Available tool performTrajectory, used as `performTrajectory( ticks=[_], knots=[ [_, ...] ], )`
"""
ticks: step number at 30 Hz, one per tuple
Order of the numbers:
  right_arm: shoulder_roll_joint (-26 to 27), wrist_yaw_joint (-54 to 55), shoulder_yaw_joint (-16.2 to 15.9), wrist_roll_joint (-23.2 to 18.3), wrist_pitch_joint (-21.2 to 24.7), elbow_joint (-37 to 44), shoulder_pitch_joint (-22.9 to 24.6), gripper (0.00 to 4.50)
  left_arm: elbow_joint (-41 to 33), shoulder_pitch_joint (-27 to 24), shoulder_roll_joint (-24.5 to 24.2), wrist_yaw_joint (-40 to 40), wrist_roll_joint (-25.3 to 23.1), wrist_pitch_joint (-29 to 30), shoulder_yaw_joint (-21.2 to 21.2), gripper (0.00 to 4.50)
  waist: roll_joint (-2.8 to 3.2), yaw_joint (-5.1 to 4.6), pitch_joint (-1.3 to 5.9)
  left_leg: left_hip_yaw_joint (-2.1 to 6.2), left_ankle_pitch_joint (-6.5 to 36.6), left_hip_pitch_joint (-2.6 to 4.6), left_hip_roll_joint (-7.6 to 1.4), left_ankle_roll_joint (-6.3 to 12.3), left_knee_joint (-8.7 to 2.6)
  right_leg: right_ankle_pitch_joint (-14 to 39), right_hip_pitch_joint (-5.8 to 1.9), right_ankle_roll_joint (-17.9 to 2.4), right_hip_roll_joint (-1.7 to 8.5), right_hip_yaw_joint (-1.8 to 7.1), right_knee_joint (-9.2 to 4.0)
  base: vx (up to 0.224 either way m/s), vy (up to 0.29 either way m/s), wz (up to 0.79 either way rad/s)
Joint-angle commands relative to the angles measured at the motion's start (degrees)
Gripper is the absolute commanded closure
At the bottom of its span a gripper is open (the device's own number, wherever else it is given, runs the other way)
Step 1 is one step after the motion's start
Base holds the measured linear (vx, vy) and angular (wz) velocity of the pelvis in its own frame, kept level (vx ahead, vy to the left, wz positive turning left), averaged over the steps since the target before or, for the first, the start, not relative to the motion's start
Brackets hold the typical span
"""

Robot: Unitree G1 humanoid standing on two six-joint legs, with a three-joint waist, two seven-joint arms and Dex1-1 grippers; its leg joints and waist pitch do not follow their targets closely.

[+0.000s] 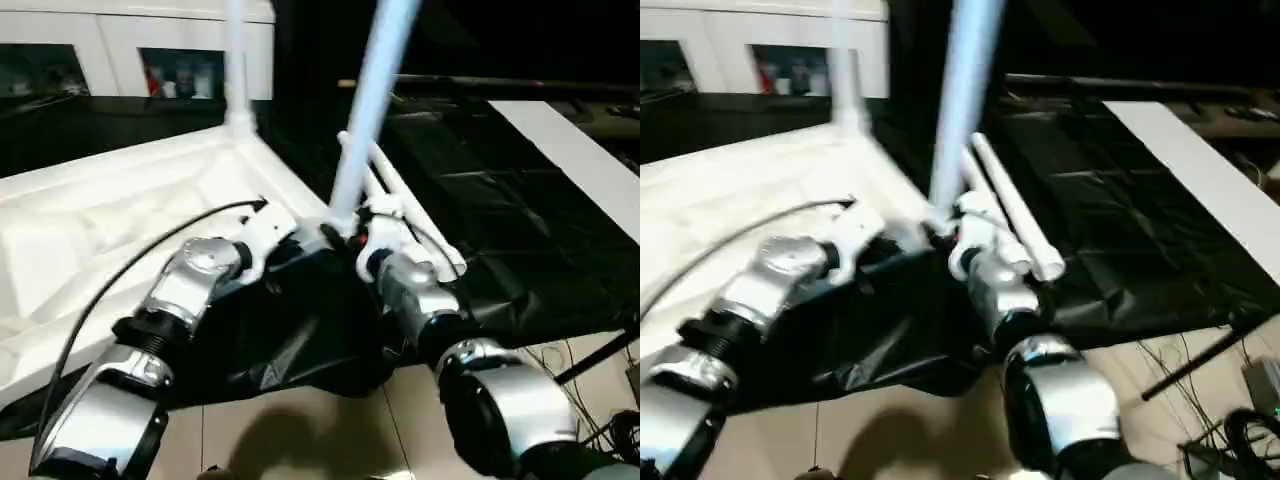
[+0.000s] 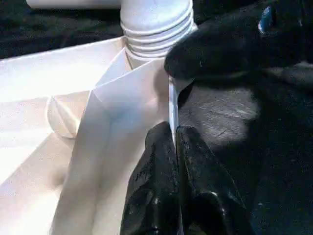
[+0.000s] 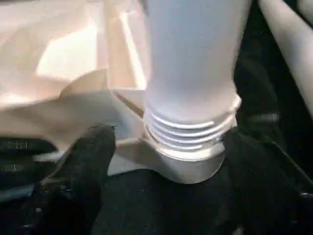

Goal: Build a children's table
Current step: Rotate leg to tighten

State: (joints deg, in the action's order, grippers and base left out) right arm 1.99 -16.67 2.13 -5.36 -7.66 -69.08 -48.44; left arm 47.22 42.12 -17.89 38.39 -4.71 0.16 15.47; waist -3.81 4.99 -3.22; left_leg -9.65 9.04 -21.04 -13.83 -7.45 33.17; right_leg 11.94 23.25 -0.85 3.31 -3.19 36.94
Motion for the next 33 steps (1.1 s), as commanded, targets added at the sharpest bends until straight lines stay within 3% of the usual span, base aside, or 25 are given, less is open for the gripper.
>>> performTrajectory(
  ticks=[1, 2, 3, 9, 12, 13, 14, 15, 17, 21, 22, 25, 26, 29, 31, 33],
  knots=[
    [-1.8, -0.2, -0.7, 1.4, -1.1, 2.8, 1.5, 0.65, 1.6, 1.2, 0.5, -1.9, -0.1, -5.6, -1.2, 4.50, 1.08, 0.16, 4.41, -0.85, 7.9, 0.59, 0.80, 0.08, -3.09, -2.8, -3.64, -12.1, 3.43, 2.52, -3.64, 0.000, 0.000, 0.00],
    [-2.5, -1.0, -0.6, 1.5, -1.1, 4.9, 2.8, 0.65, 3.0, 1.9, 0.6, -3.2, -0.2, -7.9, -1.9, 4.50, 1.08, 0.37, 4.34, -0.91, 8.0, 0.64, 0.81, 0.57, -3.08, -3.0, -3.64, -11.8, 3.45, 2.61, -3.75, 0.000, 0.000, 0.00],
    [-2.8, -1.8, -0.3, 1.4, -0.9, 6.2, 3.6, 0.65, 3.5, 2.3, 0.5, -4.2, -0.4, -8.7, -2.1, 4.06, 1.08, 0.38, 4.41, -0.83, 8.2, 0.60, 0.77, 0.69, -3.12, -2.7, -3.75, -11.7, 3.49, 2.57, -3.67, 0.000, 0.000, 0.00],
    [-5.1, -7.1, -2.6, 2.0, 0.9, 18.4, 12.1, 0.65, -1.6, 3.2, -1.5, -6.3, 1.0, -8.4, -5.2, 3.65, 0.55, 0.43, 4.15, -0.73, 9.0, 0.62, 0.55, 1.15, -3.24, -0.7, -3.73, -11.6, 3.55, 2.42, -3.81, 0.000, 0.000, 0.00],
    [-5.2, -8.2, -4.1, 2.2, 1.7, 21.4, 13.9, 0.65, -4.0, 2.7, -3.5, -4.3, 1.7, -6.1, -6.2, 3.52, 0.83, 0.23, 4.09, -0.68, 9.3, 0.56, 0.61, 0.97, -3.28, 1.4, -3.57, -11.3, 3.63, 2.42, -3.94, 0.000, 0.000, 0.00],
    [-5.2, -9.2, -5.3, 2.4, 2.3, 23.5, 15.0, 0.65, -8.1, 1.0, -5.8, 1.0, 4.2, -2.4, -7.2, 3.45, 1.01, 0.38, 4.01, -0.63, 9.6, 0.67, 0.53, 0.61, -3.35, 2.2, -3.45, -11.2, 3.68, 2.43, -4.03, 0.000, 0.000, 0.00],
    [-5.2, -9.3, -5.4, 2.4, 2.3, 23.6, 15.0, 0.65, -8.3, 0.9, -5.9, 1.3, 4.4, -2.2, -7.2, 3.22, 0.95, 0.14, 4.01, -0.62, 9.5, 0.48, 0.52, 0.33, -3.42, 1.9, -3.46, -11.5, 3.66, 2.44, -3.81, 0.000, 0.000, 0.00],
    [-5.2, -9.8, -5.7, 2.4, 2.8, 24.6, 15.5, 0.65, -10.9, -0.3, -7.3, 4.9, 6.3, -0.1, -7.6, 3.16, 1.06, 0.13, 3.98, -0.72, 9.9, 0.77, 0.53, 0.18, -3.37, 2.3, -3.19, -11.7, 3.60, 2.47, -3.93, 0.000, 0.000, 0.00],
    [-5.0, -11.7, -6.1, 2.1, 3.3, 26.3, 16.0, 0.65, -24.9, -7.1, -16.2, 21.6, 13.9, 9.0, -6.9, 3.13, 1.31, 0.08, 4.00, -0.45, 9.8, 0.59, 0.22, -0.67, -3.68, 2.5, -3.21, -12.4, 3.99, 2.50, -3.33, 0.000, 0.000, 0.00],
    [-5.1, -15.0, -6.8, 1.3, 4.4, 29.0, 16.9, 0.65, -35.5, -12.6, -26.1, 32.3, 19.1, 19.0, -6.0, 2.72, 1.79, -0.26, 3.56, -0.97, 11.7, 1.16, 0.45, -0.64, -3.77, 2.3, -2.42, -12.2, 2.93, 2.65, -3.77, 0.000, 0.000, 0.00],
    [-5.3, -16.6, -7.3, 1.0, 4.7, 30.1, 17.3, 0.65, -36.7, -13.5, -28.7, 33.8, 18.9, 20.6, -5.4, 2.72, 2.08, 0.17, 3.47, -1.07, 12.9, 1.68, 0.40, -0.87, -3.79, 2.7, -2.06, -12.2, 2.91, 2.66, -3.91, 0.000, 0.000, 0.00],
    [-5.9, -20.2, -8.7, -0.1, 5.9, 33.1, 18.3, 0.65, -37.3, -14.9, -32.4, 35.7, 16.9, 22.1, -3.9, 2.53, 2.03, 0.39, 3.14, -0.79, 15.4, 1.39, 0.44, -1.71, -4.20, 6.3, -2.38, -11.1, 3.00, 2.60, -4.10, 0.000, 0.000, 0.00],
    [-6.3, -21.3, -9.3, -0.4, 6.4, 34.3, 18.7, 0.65, -37.2, -15.2, -33.1, 35.9, 15.8, 22.1, -3.3, 2.29, 2.07, 0.39, 3.09, -0.71, 16.2, 1.42, 0.47, -2.03, -4.29, 7.9, -2.40, -10.6, 3.10, 2.67, -4.30, 0.000, 0.000, 0.00],
    [-8.4, -25.8, -11.4, -1.1, 8.8, 38.8, 20.0, 0.65, -34.3, -15.4, -32.8, 34.0, 7.9, 20.9, 0.3, 2.27, 1.99, 0.43, 3.17, -0.64, 15.6, 1.34, 0.48, -2.11, -4.28, 9.1, -2.70, -9.2, 3.22, 2.83, -4.63, 0.000, 0.000, 0.00],
    [-8.6, -26.0, -11.5, -0.9, 9.0, 39.1, 20.1, 0.65, -35.1, -15.6, -32.8, 33.7, 7.9, 22.4, 0.7, 1.97, 1.96, 0.49, 3.40, -0.59, 14.0, 1.21, 0.48, -2.40, -4.17, 7.4, -2.82, -9.6, 3.38, 2.81, -4.38, 0.000, 0.000, 0.00],
    [-9.2, -25.6, -11.0, 0.0, 9.1, 39.0, 20.2, 0.65, -36.5, -15.4, -31.8, 30.9, 7.4, 25.7, 1.8, 1.85, 1.79, 0.40, 3.19, -0.62, 14.8, 1.19, 0.60, -2.62, -4.17, 8.6, -2.78, -10.0, 3.31, 2.80, -4.40, 0.000, 0.000, 0.00]
  ],
)
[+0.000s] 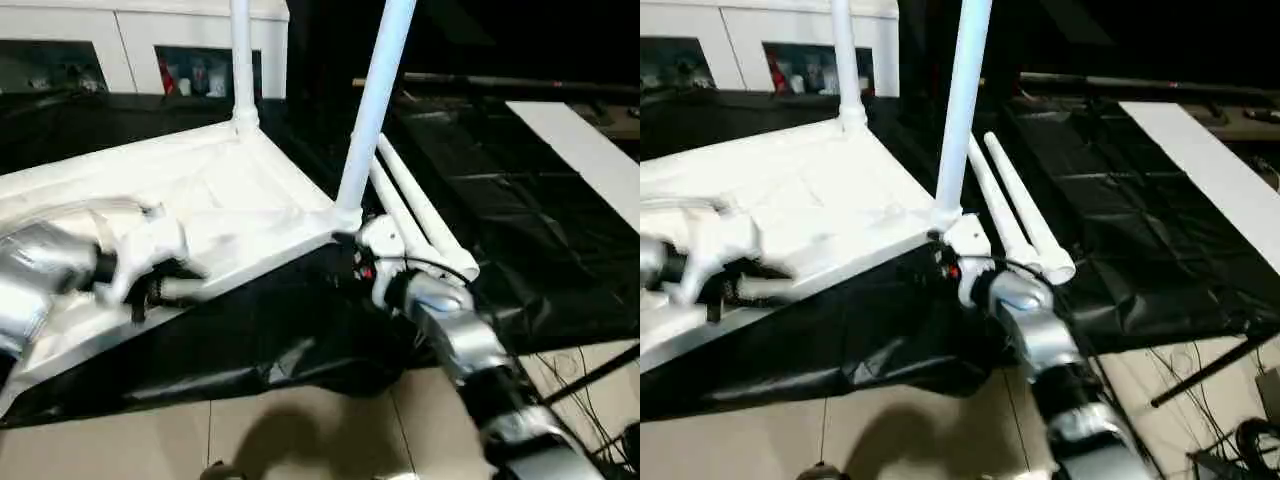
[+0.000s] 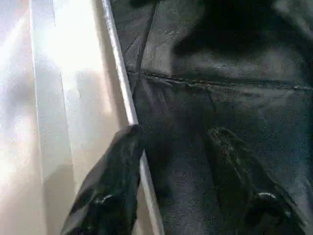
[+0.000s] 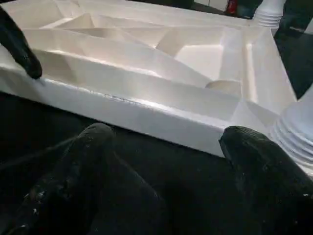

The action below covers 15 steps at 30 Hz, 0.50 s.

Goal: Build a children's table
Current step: Rotate leg to tighten

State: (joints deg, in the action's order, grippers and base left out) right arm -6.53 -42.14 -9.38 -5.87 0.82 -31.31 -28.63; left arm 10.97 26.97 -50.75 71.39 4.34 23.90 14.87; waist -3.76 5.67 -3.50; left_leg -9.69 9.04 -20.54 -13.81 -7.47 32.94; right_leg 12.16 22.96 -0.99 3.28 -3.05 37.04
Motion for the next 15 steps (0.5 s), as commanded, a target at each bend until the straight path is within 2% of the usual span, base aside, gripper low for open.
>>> performTrajectory(
  ticks=[1, 4, 5, 6, 8, 9, 10, 13, 15],
  knots=[
    [-0.9, 0.2, 0.9, 0.9, 0.5, 0.8, 0.3, 0.65, 0.7, 0.4, 2.1, -4.4, -3.0, 2.1, 3.1, 1.84, 1.75, -0.32, 3.32, -0.66, 15.8, 0.87, 0.58, -2.54, -3.97, 10.2, -2.30, -9.8, 3.27, 2.68, -4.77, 0.000, 0.000, 0.00],
    [-1.3, 0.5, 1.1, 0.9, 1.0, 1.1, 0.3, 0.65, 1.9, 1.4, 3.1, -6.9, -4.5, 1.5, 3.8, 1.43, 1.69, -0.21, 3.58, -0.50, 15.1, 0.66, 0.65, -2.45, -3.87, 11.6, -2.64, -9.0, 3.48, 2.72, -4.91, 0.000, 0.000, 0.00],
    [-1.4, 0.7, 1.1, 0.9, 1.3, 1.3, 0.3, 0.65, 3.7, 2.5, 4.1, -9.9, -6.0, 0.0, 3.7, 1.44, 1.83, -0.32, 3.81, -0.43, 13.5, 0.57, 0.67, -2.55, -3.77, 8.4, -2.71, -9.4, 3.28, 2.65, -4.58, 0.000, 0.000, 0.00],
    [-1.6, 0.9, 1.0, 0.8, 1.7, 1.8, 0.5, 0.65, 5.2, 3.3, 5.1, -11.9, -7.6, -1.1, 3.3, 1.44, 1.75, -0.44, 3.77, -0.50, 13.3, 0.54, 0.75, -2.47, -3.71, 7.5, -2.69, -9.6, 3.10, 2.63, -4.58, 0.000, 0.000, 0.00],
    [-1.8, 1.5, 0.7, 0.9, 1.7, 2.1, 0.4, 0.65, 7.7, 4.8, 6.7, -15.6, -9.8, -2.2, 2.5, 1.19, 1.73, -0.37, 4.01, -0.46, 11.6, 0.51, 0.87, -2.13, -3.49, 4.3, -2.99, -9.8, 3.07, 2.57, -4.30, 0.000, 0.000, 0.00],
    [-1.8, 1.5, 0.6, 0.9, 1.8, 2.2, 0.5, 0.65, 8.2, 5.3, 7.2, -16.9, -10.5, -2.2, 2.3, 1.02, 1.94, -0.33, 4.05, -0.34, 11.4, 0.42, 0.87, -2.12, -3.50, 3.8, -3.09, -9.9, 3.17, 2.53, -4.19, 0.000, 0.000, 0.00],
    [-1.8, 1.6, 0.6, 1.0, 1.7, 2.2, 0.5, 0.65, 8.8, 5.8, 7.6, -18.6, -11.1, -2.2, 2.3, 1.02, 1.70, -0.41, 4.06, -0.36, 11.1, 0.41, 0.86, -2.05, -3.51, 3.4, -3.14, -10.0, 3.14, 2.51, -4.18, 0.000, 0.000, 0.00],
    [-1.8, 2.1, 0.5, 1.2, 1.4, 2.3, 0.6, 0.65, 9.8, 6.8, 8.5, -21.8, -12.3, -3.3, 2.4, 0.92, 2.14, -0.43, 4.20, -0.34, 10.8, 0.38, 0.90, -1.90, -3.33, 1.1, -3.16, -10.7, 3.08, 2.48, -3.93, 0.000, 0.000, 0.00],
    [-1.8, 2.4, 0.5, 1.4, 1.3, 2.5, 0.8, 0.65, 10.5, 7.6, 9.7, -23.9, -12.1, -3.3, 2.3, 0.60, 2.27, -0.48, 4.18, -0.38, 11.3, 0.50, 0.94, -1.96, -3.29, 1.1, -3.11, -11.0, 3.01, 2.47, -3.98, 0.000, 0.000, 0.00]
  ],
)
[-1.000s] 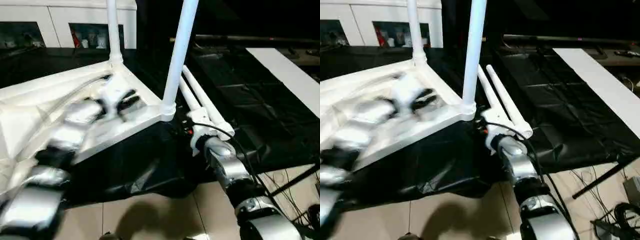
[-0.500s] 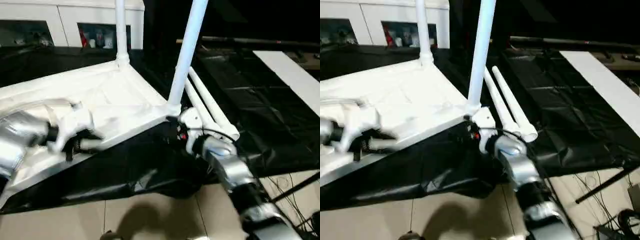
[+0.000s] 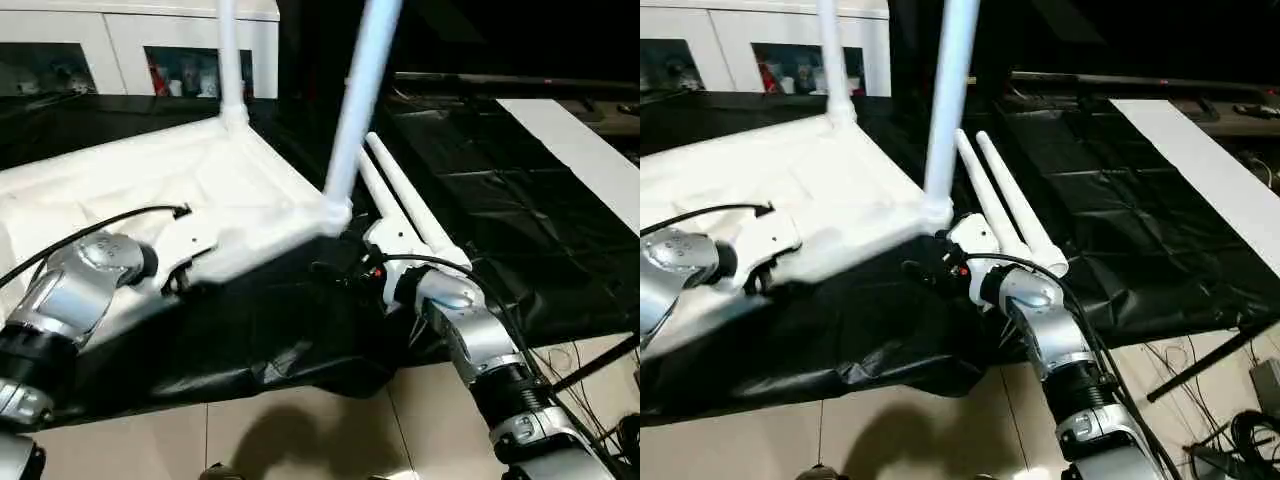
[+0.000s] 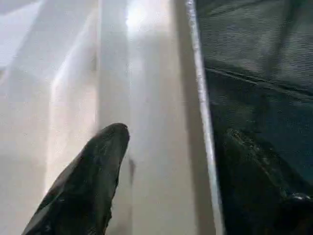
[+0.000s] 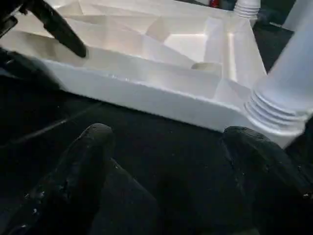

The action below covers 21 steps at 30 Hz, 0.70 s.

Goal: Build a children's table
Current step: Rotate leg to tighten

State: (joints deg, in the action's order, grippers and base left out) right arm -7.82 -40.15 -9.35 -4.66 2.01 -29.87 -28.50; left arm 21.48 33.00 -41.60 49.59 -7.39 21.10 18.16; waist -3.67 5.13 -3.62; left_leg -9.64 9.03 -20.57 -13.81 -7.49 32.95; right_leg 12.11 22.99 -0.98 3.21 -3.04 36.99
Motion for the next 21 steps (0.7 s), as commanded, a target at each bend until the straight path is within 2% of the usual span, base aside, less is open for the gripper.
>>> performTrajectory(
  ticks=[1, 3, 5, 8, 11, 13, 14, 16, 17, 19, 20, 21],
  knots=[
    [-0.7, 0.6, 0.4, 0.6, -0.1, 1.1, 0.9, 0.65, 0.7, 2.1, 1.1, -3.4, -0.9, -1.0, -0.8, 0.60, 2.12, 0.07, 4.33, -0.46, 11.2, 0.52, 0.92, -1.95, -3.26, 0.5, -3.19, -11.3, 3.07, 2.47, -3.94, 0.000, 0.000, 0.00],
    [-1.0, 0.8, 0.1, 1.2, -0.4, 1.3, 1.1, 0.65, 1.8, 2.8, 1.6, -4.8, -2.0, -2.2, -0.3, 0.60, 2.06, 0.13, 4.29, -0.49, 11.1, 0.47, 0.96, -1.77, -3.21, 0.0, -3.21, -11.4, 3.01, 2.47, -3.98, 0.000, 0.000, 0.00],
    [-1.2, 0.8, 0.0, 1.2, -0.3, 1.8, 1.4, 0.65, 4.2, 4.1, 3.1, -7.3, -3.7, -3.7, -0.2, 0.60, 2.26, 0.17, 4.30, -0.37, 11.9, 0.54, 0.90, -1.90, -3.24, 1.0, -3.26, -11.1, 3.14, 2.44, -4.04, 0.000, 0.000, 0.00],
    [-1.7, 1.1, -0.1, 1.5, -0.7, 1.3, 1.4, 0.65, 7.1, 5.8, 4.8, -12.3, -6.3, -6.0, 0.0, 0.60, 2.14, 0.23, 4.23, -0.38, 12.7, 0.53, 0.90, -1.82, -3.19, 2.5, -3.25, -10.8, 3.19, 2.44, -4.27, 0.000, 0.000, 0.00],
    [-1.7, 1.2, -0.1, 1.6, -1.0, 1.0, 1.2, 0.65, 6.7, 6.0, 6.2, -14.7, -5.3, -6.3, -1.6, 0.60, 1.96, 0.29, 4.29, -0.32, 12.3, 0.43, 0.89, -1.77, -3.17, 2.5, -3.33, -10.8, 3.26, 2.43, -4.17, 0.000, 0.000, 0.00],
    [-1.5, 1.2, 0.0, 1.7, -1.0, 1.0, 1.1, 0.65, 5.2, 5.9, 7.0, -17.3, -3.8, -5.8, -4.2, 0.60, 1.93, 0.37, 4.32, -0.33, 11.9, 0.36, 0.89, -1.67, -3.11, 2.0, -3.35, -11.2, 3.32, 2.43, -4.13, 0.000, 0.000, 0.00],
    [-1.0, 1.3, -0.1, 1.7, -1.1, 0.8, 0.9, 0.65, 1.9, 4.8, 6.6, -19.8, -1.1, -4.5, -9.4, 0.60, 2.02, 0.36, 4.44, -0.28, 11.6, 0.26, 0.85, -1.68, -3.04, 0.7, -3.45, -11.6, 3.34, 2.40, -3.88, 0.000, 0.000, 0.00],
    [-0.9, 1.3, -0.2, 1.7, -1.2, 0.7, 0.9, 0.65, 0.9, 4.3, 6.5, -19.9, -0.1, -3.7, -11.0, 0.60, 1.92, 0.20, 4.45, -0.24, 10.5, 0.15, 0.92, -1.39, -3.00, -1.2, -3.50, -12.0, 3.18, 2.29, -3.72, 0.000, 0.000, 0.00],
    [-0.5, 1.4, -0.4, 1.7, -1.2, 0.6, 1.0, 0.65, -2.4, 2.4, 5.7, -19.7, 2.6, -1.0, -15.3, 0.60, 2.01, 0.20, 4.43, -0.26, 10.5, 0.29, 0.86, -1.35, -2.96, -1.6, -3.42, -12.4, 3.26, 2.30, -3.60, 0.000, 0.000, 0.00],
    [0.0, 1.5, -0.7, 1.5, -1.1, 0.8, 1.2, 0.65, -5.9, -0.1, 4.2, -19.6, 4.4, 1.1, -20.0, 0.60, 2.20, 0.10, 4.43, -0.30, 10.2, 0.25, 0.87, -1.12, -2.92, -2.3, -3.38, -12.6, 3.21, 2.31, -3.52, 0.000, 0.000, 0.00],
    [0.3, 1.5, -0.8, 1.5, -1.0, 1.1, 1.3, 0.65, -7.5, -1.3, 3.4, -19.2, 5.3, 2.6, -22.1, 0.60, 2.00, -0.01, 4.30, -0.41, 10.5, 0.41, 0.90, -0.90, -3.02, -1.8, -3.17, -12.6, 2.98, 2.24, -3.74, 0.000, 0.000, 0.00],
    [0.4, 1.5, -0.9, 1.4, -1.0, 1.1, 1.4, 0.65, -8.0, -1.7, 3.1, -19.0, 5.5, 3.1, -22.9, 0.60, 2.14, 0.02, 4.32, -0.37, 10.7, 0.46, 0.87, -0.90, -2.98, -1.6, -3.15, -12.6, 3.04, 2.24, -3.60, 0.000, 0.000, 0.00]
  ],
)
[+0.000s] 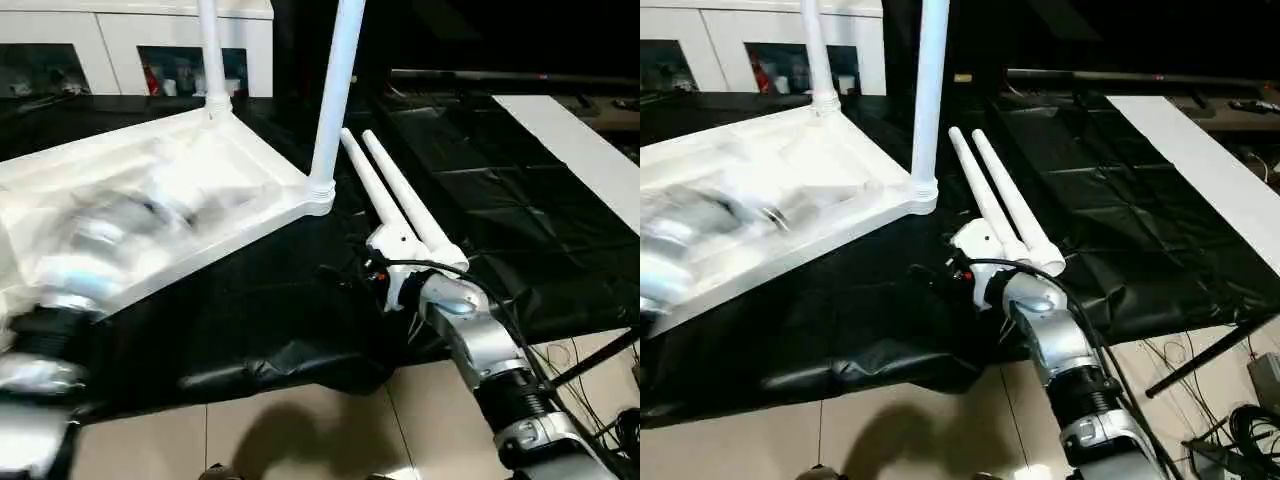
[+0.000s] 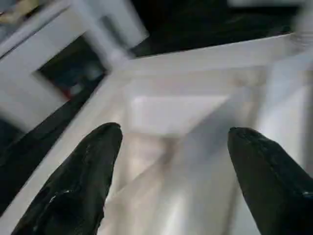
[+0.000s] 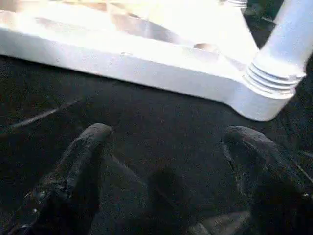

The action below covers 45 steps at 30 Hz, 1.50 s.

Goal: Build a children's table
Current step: Rotate leg to tighten, then rotate table base

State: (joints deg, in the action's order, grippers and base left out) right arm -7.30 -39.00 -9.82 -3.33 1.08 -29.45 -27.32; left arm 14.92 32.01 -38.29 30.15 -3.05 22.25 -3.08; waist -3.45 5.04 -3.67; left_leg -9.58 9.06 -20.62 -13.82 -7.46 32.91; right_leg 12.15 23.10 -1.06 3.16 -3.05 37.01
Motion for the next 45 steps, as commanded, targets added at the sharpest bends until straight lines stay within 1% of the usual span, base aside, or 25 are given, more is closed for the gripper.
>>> performTrajectory(
  ticks=[1, 4, 5, 6, 8, 10, 11, 12, 13, 16, 18, 19, 20, 24, 25, 27, 32, 33, 34, 35, 36, 39, 40, 41, 45],
  knots=[
    [0.2, 0.4, -0.8, 0.1, 0.0, 0.8, 0.5, 0.65, -3.1, -2.6, -1.8, 0.6, 2.2, 3.8, -5.3, 0.60, 1.82, 0.14, 4.29, -0.50, 11.0, 0.59, 0.85, -0.83, -3.01, -0.8, -3.15, -12.3, 3.06, 2.28, -3.76, 0.000, 0.000, 0.00],
    [0.6, 0.2, -1.4, 0.2, 0.1, 0.9, 0.9, 0.65, -2.8, -5.4, -5.5, 0.0, 1.7, 4.9, -9.8, 0.60, 1.95, 0.26, 4.17, -0.46, 12.5, 0.79, 0.81, -0.97, -3.11, 1.6, -2.89, -11.9, 3.07, 2.25, -3.97, 0.000, 0.000, 0.00],
    [0.7, 0.0, -1.7, 0.2, 0.2, 1.0, 1.1, 0.65, -1.5, -6.4, -7.3, -0.7, 1.0, 4.8, -11.3, 0.60, 1.99, 0.12, 3.89, -0.37, 14.8, 0.84, 0.81, -0.97, -3.42, 5.6, -2.72, -10.9, 3.03, 2.23, -4.39, 0.000, 0.000, 0.00],
    [1.0, -0.3, -2.0, 0.4, 0.2, 1.0, 1.2, 0.65, 1.0, -8.4, -10.0, -2.5, 0.0, 4.0, -13.8, 0.60, 1.97, 0.13, 3.86, -0.35, 15.3, 0.93, 0.76, -1.02, -3.41, 6.3, -2.59, -10.7, 3.08, 2.27, -4.47, 0.000, 0.000, 0.00],
    [1.2, -0.6, -2.3, 0.5, 0.2, 0.9, 1.2, 0.65, 3.6, -10.4, -12.6, -4.3, -1.0, 3.4, -16.3, 0.60, 1.58, -0.15, 3.59, -0.21, 17.6, 0.91, 0.84, -0.84, -3.72, 10.7, -2.46, -9.0, 2.97, 2.28, -4.88, 0.000, 0.000, 0.00],
    [1.4, -0.6, -2.4, 0.6, 0.2, 0.7, 1.2, 0.65, 4.7, -11.2, -13.6, -4.8, -1.3, 3.3, -17.2, 0.60, 1.70, 0.02, 3.61, -0.15, 17.5, 1.06, 0.69, -0.95, -3.73, 10.8, -2.27, -9.1, 3.16, 2.37, -4.89, 0.000, 0.000, 0.00],
    [1.6, -0.5, -2.4, 1.1, 0.0, -0.6, 0.6, 0.65, 6.8, -14.2, -16.4, -6.7, -3.2, 3.4, -18.5, 0.60, 1.85, 0.20, 3.60, -0.19, 18.0, 1.25, 0.50, -1.01, -3.73, 10.2, -1.95, -9.6, 3.26, 2.47, -4.83, 0.000, 0.000, 0.00],
    [1.8, -0.2, -2.4, 1.3, -0.1, -1.5, 0.2, 0.65, 8.4, -15.6, -17.8, -7.7, -4.1, 3.3, -19.0, 0.60, 1.59, 0.24, 3.60, -0.21, 17.7, 1.15, 0.54, -0.89, -3.75, 9.8, -2.03, -9.8, 3.23, 2.48, -4.80, 0.000, 0.000, 0.00],
    [1.8, -0.2, -2.4, 1.3, -0.1, -1.5, 0.2, 0.65, 8.5, -15.6, -17.8, -7.7, -4.1, 3.3, -19.0, 0.60, 1.65, 0.12, 3.51, -0.10, 18.0, 0.88, 0.66, -0.74, -3.92, 10.2, -2.05, -9.3, 3.14, 2.42, -4.67, 0.000, 0.000, 0.00],
    [2.3, 0.4, -2.5, 1.6, -0.6, -3.5, -0.8, 0.65, 10.5, -19.1, -19.5, -7.3, -4.4, 3.8, -19.5, 0.60, 1.77, 0.21, 3.56, -0.04, 18.3, 1.16, 0.49, -0.88, -4.01, 10.0, -1.84, -9.6, 3.36, 2.52, -4.82, 0.000, 0.000, 0.00],
    [2.7, 0.9, -2.7, 1.8, -0.9, -4.5, -1.6, 0.65, 12.3, -21.1, -19.4, -4.7, -4.0, 2.7, -17.1, 0.60, 2.03, 0.45, 3.48, 0.07, 20.7, 1.49, 0.40, -1.27, -4.16, 10.9, -1.45, -10.0, 3.48, 2.53, -5.04, 0.000, 0.000, 0.00],
    [2.8, 1.0, -2.7, 1.8, -1.0, -4.8, -1.8, 0.65, 12.8, -21.6, -19.3, -4.0, -3.9, 2.4, -16.5, 0.60, 1.78, 0.50, 3.51, 0.01, 21.8, 1.63, 0.44, -1.43, -4.19, 11.7, -1.41, -10.0, 3.41, 2.52, -5.09, 0.000, 0.000, 0.00],
    [2.9, 1.1, -2.8, 1.9, -1.1, -5.0, -1.9, 0.65, 13.5, -21.9, -19.4, -3.7, -4.1, 2.2, -15.9, 0.60, 2.05, 0.56, 3.50, 0.10, 22.3, 1.56, 0.43, -1.58, -4.26, 11.6, -1.43, -10.0, 3.47, 2.58, -5.08, 0.000, 0.000, 0.00],
    [3.2, 1.4, -2.7, 2.3, -1.6, -5.5, -2.4, 0.65, 16.2, -22.8, -19.1, -4.7, -5.3, 0.7, -15.3, 0.60, 2.03, 0.70, 3.58, 0.15, 22.0, 1.42, 0.49, -1.63, -4.24, 10.3, -1.65, -10.1, 3.49, 2.60, -4.98, 0.000, 0.000, 0.00],
    [3.3, 1.4, -2.6, 2.2, -1.6, -5.5, -2.4, 0.65, 16.6, -23.1, -19.3, -4.2, -5.4, 0.4, -15.1, 0.60, 2.28, 0.81, 3.66, 0.21, 21.9, 1.50, 0.49, -1.70, -4.23, 10.1, -1.72, -10.2, 3.54, 2.59, -4.89, 0.000, 0.000, 0.00],
    [3.4, 1.6, -2.3, 2.2, -2.0, -6.1, -2.6, 0.65, 16.8, -23.8, -18.9, -1.4, -3.8, 0.7, -15.0, 0.60, 2.21, 0.74, 3.66, 0.23, 21.8, 1.43, 0.50, -1.78, -4.24, 9.7, -1.79, -10.4, 3.58, 2.58, -4.90, 0.000, 0.000, 0.00],
    [3.5, 2.1, -2.3, 2.6, -3.1, -7.7, -2.9, 0.65, 13.2, -27.7, -19.8, 5.7, -2.5, 2.6, -12.1, 0.60, 2.41, 0.67, 3.64, 0.24, 22.4, 1.46, 0.37, -1.83, -4.24, 8.4, -1.81, -11.5, 3.59, 2.57, -4.71, 0.000, 0.000, 0.00],
    [3.6, 2.4, -2.1, 2.6, -3.3, -8.3, -3.3, 0.65, 9.7, -29.8, -20.0, 9.6, -0.5, 3.6, -11.5, 0.60, 2.31, 0.60, 3.61, 0.23, 22.3, 1.33, 0.41, -1.71, -4.28, 8.6, -1.92, -11.5, 3.51, 2.55, -4.71, 0.000, 0.000, 0.00],
    [3.6, 2.8, -1.9, 2.6, -3.5, -9.1, -3.7, 0.65, 6.0, -31.6, -20.1, 12.8, 1.6, 4.8, -11.3, 0.60, 2.37, 0.68, 3.65, 0.35, 22.1, 1.34, 0.15, -1.82, -4.28, 8.9, -1.89, -11.9, 4.01, 2.69, -4.58, 0.000, 0.000, 0.00],
    [3.6, 3.6, -1.8, 2.8, -3.8, -10.2, -4.2, 0.65, 1.9, -33.7, -20.2, 15.9, 3.8, 4.1, -11.4, 0.60, 2.10, 0.56, 3.36, 0.09, 22.8, 1.45, 0.23, -1.67, -4.34, 10.5, -1.58, -12.1, 3.65, 2.71, -4.95, 0.000, 0.000, 0.00],
    [3.6, 3.9, -1.7, 2.9, -3.9, -10.7, -4.4, 0.65, 0.6, -34.4, -20.2, 16.6, 4.4, 3.1, -11.6, 0.60, 2.15, 0.60, 3.31, 0.07, 23.2, 1.55, 0.25, -1.63, -4.25, 11.1, -1.45, -12.2, 3.66, 2.78, -4.98, 0.000, 0.000, 0.00],
    [3.6, 4.6, -1.6, 3.2, -4.4, -12.4, -5.2, 0.65, -4.1, -37.0, -19.7, 21.0, 7.7, -1.6, -12.7, 0.60, 2.34, 0.94, 3.16, -0.02, 24.2, 1.58, 0.30, -1.59, -4.35, 13.5, -1.33, -11.3, 3.58, 2.86, -5.28, 0.000, 0.000, 0.00],
    [3.5, 5.0, -1.5, 3.5, -4.5, -13.4, -5.7, 0.65, -6.1, -37.9, -19.6, 22.6, 8.8, -2.3, -12.8, 0.60, 2.05, 0.99, 3.11, -0.12, 24.5, 1.66, 0.32, -1.63, -4.39, 13.8, -1.23, -10.8, 3.40, 2.84, -5.37, 0.000, 0.000, 0.00],
    [3.4, 5.4, -1.5, 3.7, -4.7, -14.5, -6.2, 0.65, -8.4, -38.9, -19.7, 24.4, 10.0, -2.2, -12.6, 0.60, 1.97, 1.03, 3.17, 0.07, 23.9, 1.37, 0.32, -1.76, -4.50, 13.8, -1.53, -10.7, 3.54, 2.84, -5.10, 0.000, 0.000, 0.00],
    [3.3, 6.2, -1.2, 4.0, -5.0, -16.7, -7.7, 0.65, -14.2, -39.1, -19.2, 25.9, 12.5, 0.5, -12.1, 0.60, 1.67, 0.83, 3.17, -0.08, 24.2, 1.47, 0.35, -1.91, -4.39, 15.0, -1.44, -10.0, 3.44, 2.86, -5.15, 0.000, 0.000, 0.00]
  ],
)
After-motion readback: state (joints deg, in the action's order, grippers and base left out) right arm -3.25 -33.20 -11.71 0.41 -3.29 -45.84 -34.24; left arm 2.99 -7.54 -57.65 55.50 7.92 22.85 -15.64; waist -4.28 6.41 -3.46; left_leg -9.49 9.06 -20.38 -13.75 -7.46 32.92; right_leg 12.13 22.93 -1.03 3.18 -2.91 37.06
